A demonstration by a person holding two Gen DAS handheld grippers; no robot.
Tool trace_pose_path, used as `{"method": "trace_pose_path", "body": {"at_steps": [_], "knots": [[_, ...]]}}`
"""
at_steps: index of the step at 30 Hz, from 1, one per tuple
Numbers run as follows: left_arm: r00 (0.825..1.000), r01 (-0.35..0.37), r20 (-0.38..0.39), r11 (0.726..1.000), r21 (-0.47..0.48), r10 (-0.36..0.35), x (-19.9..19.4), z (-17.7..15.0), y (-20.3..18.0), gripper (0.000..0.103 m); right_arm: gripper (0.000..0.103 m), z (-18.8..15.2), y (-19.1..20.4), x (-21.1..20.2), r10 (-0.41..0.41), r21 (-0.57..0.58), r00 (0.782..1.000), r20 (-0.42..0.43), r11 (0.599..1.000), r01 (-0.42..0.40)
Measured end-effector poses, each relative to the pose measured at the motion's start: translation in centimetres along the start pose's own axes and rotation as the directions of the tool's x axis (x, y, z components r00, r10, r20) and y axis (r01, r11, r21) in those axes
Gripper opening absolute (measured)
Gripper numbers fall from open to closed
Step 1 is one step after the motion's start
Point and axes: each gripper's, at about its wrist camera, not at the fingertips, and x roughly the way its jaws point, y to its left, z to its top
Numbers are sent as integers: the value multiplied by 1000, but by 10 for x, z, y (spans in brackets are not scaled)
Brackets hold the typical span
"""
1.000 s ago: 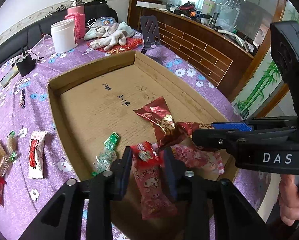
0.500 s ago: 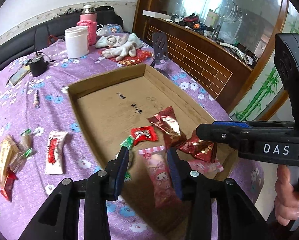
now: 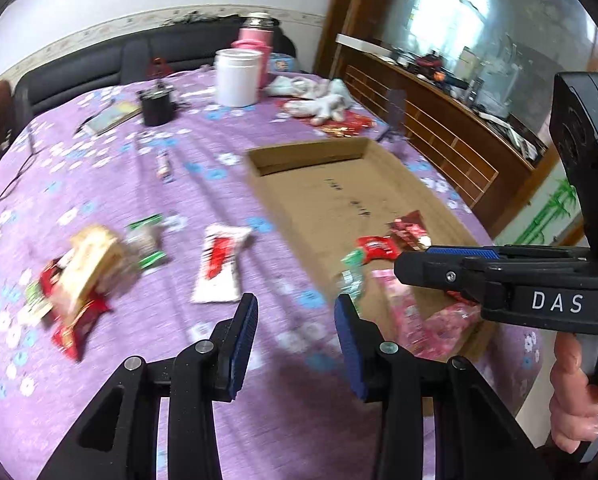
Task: Organize snacks
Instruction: 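Move both open tools back to the snack pile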
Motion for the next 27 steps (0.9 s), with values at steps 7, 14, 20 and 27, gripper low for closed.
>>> {"method": "trace_pose_path", "body": {"at_steps": [7,14,20,27], "knots": [[999,-47,3,995,-84,47,-17,-19,48,42,34,1,41,21,32,-44,999,-42,998,-34],[994,-104,-1,980,-169,105,-37,-40,102,42,34,11,70,52,37,-39,995,-88,998,-40],[989,-142,-5,965,-220,145,-51,-51,142,42,34,32,84,90,1,10,991,-137,1000,1],[985,-167,-18,941,-295,169,-63,-56,192,42,34,51,97,127,-80,44,983,-165,995,88]]}}
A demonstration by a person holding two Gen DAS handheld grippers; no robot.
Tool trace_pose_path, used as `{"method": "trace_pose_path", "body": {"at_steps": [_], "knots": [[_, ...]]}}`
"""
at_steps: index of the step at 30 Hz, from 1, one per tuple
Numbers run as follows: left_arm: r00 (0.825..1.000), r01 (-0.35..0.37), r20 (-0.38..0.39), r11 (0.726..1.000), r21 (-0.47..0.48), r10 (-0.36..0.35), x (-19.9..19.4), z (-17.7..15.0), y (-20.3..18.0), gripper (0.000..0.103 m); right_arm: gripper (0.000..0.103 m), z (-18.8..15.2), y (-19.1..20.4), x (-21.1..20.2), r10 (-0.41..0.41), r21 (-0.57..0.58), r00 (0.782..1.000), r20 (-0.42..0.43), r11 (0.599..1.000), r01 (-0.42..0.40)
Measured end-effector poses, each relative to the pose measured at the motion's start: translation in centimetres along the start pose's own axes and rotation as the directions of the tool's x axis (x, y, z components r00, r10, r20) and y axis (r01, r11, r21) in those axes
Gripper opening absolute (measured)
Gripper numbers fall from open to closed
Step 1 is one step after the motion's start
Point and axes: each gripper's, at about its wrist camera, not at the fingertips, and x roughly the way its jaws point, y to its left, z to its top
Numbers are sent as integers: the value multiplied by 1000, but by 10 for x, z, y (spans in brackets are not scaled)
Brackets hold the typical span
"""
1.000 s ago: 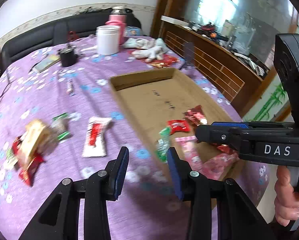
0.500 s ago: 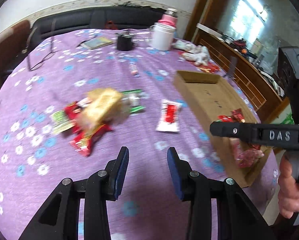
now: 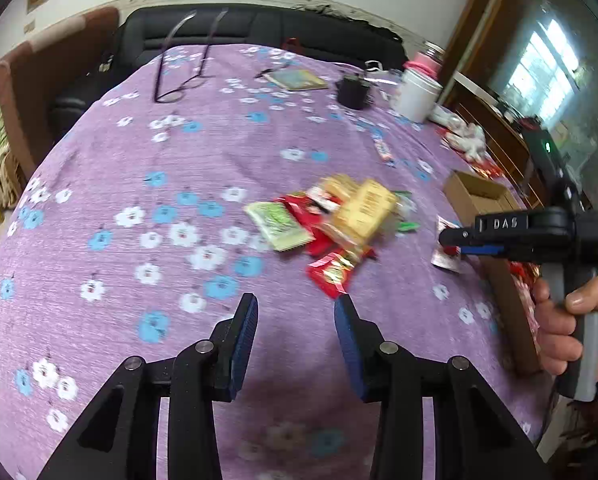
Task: Organize snacks
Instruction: 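Move both open tools back to the snack pile, then grasp the green-and-white packet with the left tool while the right tool grasps the white-and-red packet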
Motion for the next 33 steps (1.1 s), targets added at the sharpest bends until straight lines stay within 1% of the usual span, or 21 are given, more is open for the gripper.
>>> {"method": "trace_pose_path", "body": {"at_steps": [3,7,8,9,10,11,13,15,17,19,21,26,27,28,29,31,33], "knots": [[1000,-2,-12,1000,-23,2,4,10,12,42,34,5,6,13,-39,-1,999,-20,999,39],[999,24,-31,997,-67,-26,16,30,21,42,33,7,14,14,-77,-32,997,3,996,77],[998,36,-40,996,-79,-40,21,36,21,42,27,6,16,15,-75,-39,997,6,996,76],[998,47,-47,995,-91,-51,24,40,21,43,25,5,17,14,-69,-46,998,6,997,69],[997,54,-53,993,-104,-60,28,44,21,50,24,4,18,14,-70,-51,998,9,996,70],[996,56,-59,992,-117,-63,33,48,21,51,23,3,18,13,-72,-56,997,11,996,73],[994,56,-80,989,-136,-68,44,55,20,52,22,-2,17,12,-66,-62,998,4,996,66],[994,25,-98,989,-145,-39,55,62,20,51,21,-7,15,10,-60,-69,998,-3,996,60],[992,11,-119,988,-153,-30,65,66,21,50,21,-11,14,9,-55,-74,998,-8,996,55],[990,-2,-141,986,-166,-22,76,70,23,39,21,-14,12,8,-52,-77,999,-10,996,51],[986,-17,-166,987,-162,-10,86,71,23,38,21,-17,9,6,-46,-75,999,-15,996,45],[990,-66,-132,995,-78,55,90,72,12,35,21,-19,7,6,-31,-81,999,-19,996,29],[990,-81,-123,995,-49,75,90,71,10,33,20,-20,6,5,-32,-86,999,-18,996,30],[989,-95,-115,995,-27,91,90,69,8,28,20,-21,6,5,-31,-87,999,-18,996,29],[988,-109,-107,994,-7,107,89,67,7,27,20,-20,6,5,-28,-88,999,-19,996,27],[990,-107,-95,994,-2,107,87,63,9,24,20,-18,7,5,-26,-93,999,-21,995,24],[990,-109,-88,994,2,109,84,59,10,24,21,-12,10,8,-27,-94,999,-20,995,25]]}}
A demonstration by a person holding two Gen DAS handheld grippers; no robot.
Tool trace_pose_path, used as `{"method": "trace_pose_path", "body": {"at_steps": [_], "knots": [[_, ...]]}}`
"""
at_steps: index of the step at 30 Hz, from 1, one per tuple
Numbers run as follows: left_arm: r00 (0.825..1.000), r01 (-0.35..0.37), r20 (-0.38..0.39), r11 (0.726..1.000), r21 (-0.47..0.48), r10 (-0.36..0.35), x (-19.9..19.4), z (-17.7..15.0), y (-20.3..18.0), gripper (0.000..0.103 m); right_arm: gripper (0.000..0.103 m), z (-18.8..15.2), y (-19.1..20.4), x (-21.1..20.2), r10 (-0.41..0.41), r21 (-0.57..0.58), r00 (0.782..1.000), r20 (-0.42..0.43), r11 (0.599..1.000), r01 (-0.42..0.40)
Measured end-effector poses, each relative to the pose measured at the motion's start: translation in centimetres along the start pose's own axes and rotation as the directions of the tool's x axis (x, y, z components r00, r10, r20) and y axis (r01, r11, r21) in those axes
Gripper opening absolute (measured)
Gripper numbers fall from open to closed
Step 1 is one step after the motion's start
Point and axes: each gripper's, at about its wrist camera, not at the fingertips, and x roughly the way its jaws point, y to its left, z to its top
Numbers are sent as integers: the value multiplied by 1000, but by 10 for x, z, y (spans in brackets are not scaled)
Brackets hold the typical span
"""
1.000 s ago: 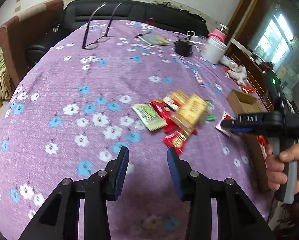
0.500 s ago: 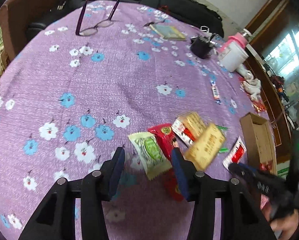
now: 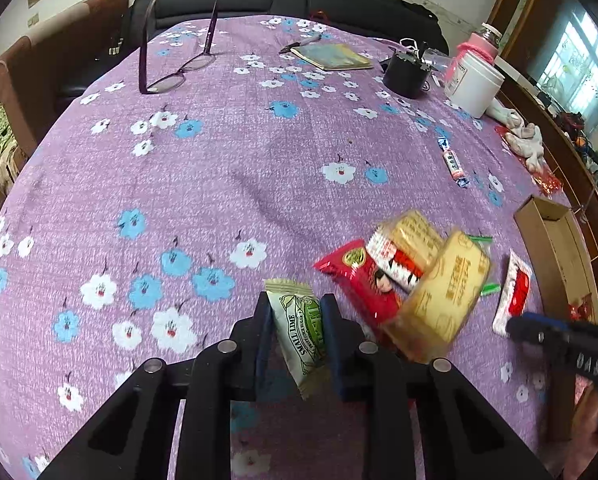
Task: Organize snacks
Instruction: 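Grasp the green-and-white packet with the left tool while the right tool grasps the white-and-red packet, then carry the green-and-white and white-and-red packets toward the cardboard box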
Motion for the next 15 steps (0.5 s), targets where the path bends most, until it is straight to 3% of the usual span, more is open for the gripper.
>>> {"method": "trace_pose_path", "body": {"at_steps": [7,10,12,15], "knots": [[1000,-17,19,1000,8,17,-9,-16,-1,24,32,14,10,7,-29,-3,999,21,1000,29],[1000,-17,13,1000,-1,17,-13,-22,-1,24,35,17,5,6,0,51,1000,14,999,0],[1000,-20,13,1000,-1,20,-16,-27,-2,24,43,19,-2,3,15,99,1000,24,995,-17],[1000,-26,17,1000,0,26,-19,-34,-3,24,41,28,-6,7,3,115,1000,-3,993,-2]]}}
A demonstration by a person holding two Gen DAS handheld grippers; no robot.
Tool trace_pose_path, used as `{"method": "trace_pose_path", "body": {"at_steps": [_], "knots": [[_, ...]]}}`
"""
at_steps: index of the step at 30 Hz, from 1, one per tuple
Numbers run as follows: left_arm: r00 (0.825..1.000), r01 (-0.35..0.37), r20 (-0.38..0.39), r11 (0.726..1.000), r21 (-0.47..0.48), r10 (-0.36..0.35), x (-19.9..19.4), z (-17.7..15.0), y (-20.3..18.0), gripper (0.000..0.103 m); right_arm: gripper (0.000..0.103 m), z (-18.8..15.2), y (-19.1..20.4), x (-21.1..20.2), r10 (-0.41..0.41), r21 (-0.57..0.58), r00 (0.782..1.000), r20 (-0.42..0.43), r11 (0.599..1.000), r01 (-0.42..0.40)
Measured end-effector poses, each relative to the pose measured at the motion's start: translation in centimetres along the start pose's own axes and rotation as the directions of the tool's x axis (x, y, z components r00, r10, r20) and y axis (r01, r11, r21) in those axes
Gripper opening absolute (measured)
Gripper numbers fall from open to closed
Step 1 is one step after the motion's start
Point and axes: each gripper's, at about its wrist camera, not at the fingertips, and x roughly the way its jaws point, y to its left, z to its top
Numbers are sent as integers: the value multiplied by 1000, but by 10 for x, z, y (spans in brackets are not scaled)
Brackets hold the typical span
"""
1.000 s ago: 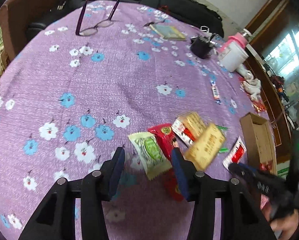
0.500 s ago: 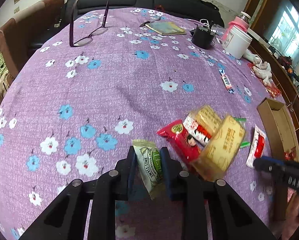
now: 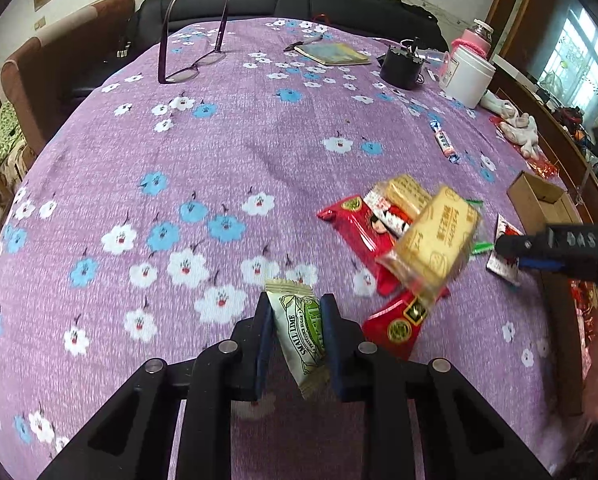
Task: Organize snacks
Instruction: 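Carry the green-and-white and white-and-red packets toward the cardboard box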
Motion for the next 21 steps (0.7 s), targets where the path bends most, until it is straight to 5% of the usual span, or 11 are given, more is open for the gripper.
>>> {"method": "trace_pose_path", "body": {"at_steps": [5,12,15,21], "knots": [[1000,7,-1,1000,-10,-7,-5,-8,2,23,19,5,8,2,-24,-72,1000,9,997,24],[1000,27,-13,999,-18,-27,-18,-31,0,23,19,-38,14,-18,84,-191,996,-21,978,-86],[999,41,-27,999,-7,-42,-24,-42,-7,23,19,-71,16,-27,163,-266,982,-96,947,-183],[998,52,-39,998,39,-51,-34,-62,-22,24,19,-116,17,-23,151,-395,967,-203,891,-222]]}}
